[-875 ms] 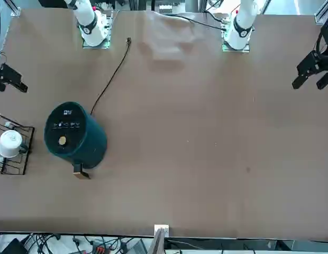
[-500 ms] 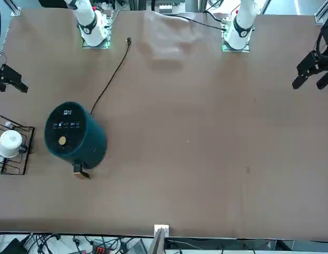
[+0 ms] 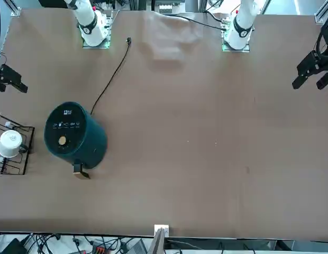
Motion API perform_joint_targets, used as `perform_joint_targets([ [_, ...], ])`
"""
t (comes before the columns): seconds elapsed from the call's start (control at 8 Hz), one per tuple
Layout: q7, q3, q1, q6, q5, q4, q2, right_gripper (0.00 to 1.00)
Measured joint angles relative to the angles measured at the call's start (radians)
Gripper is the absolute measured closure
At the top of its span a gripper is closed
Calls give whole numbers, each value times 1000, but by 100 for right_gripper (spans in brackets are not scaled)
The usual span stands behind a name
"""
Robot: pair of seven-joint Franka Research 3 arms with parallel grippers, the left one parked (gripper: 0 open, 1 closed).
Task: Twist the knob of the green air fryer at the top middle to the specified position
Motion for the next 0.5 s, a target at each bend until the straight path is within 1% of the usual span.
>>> perform_joint_targets([
  [0.5,-2,17,9,-16,0,-23,49,0],
])
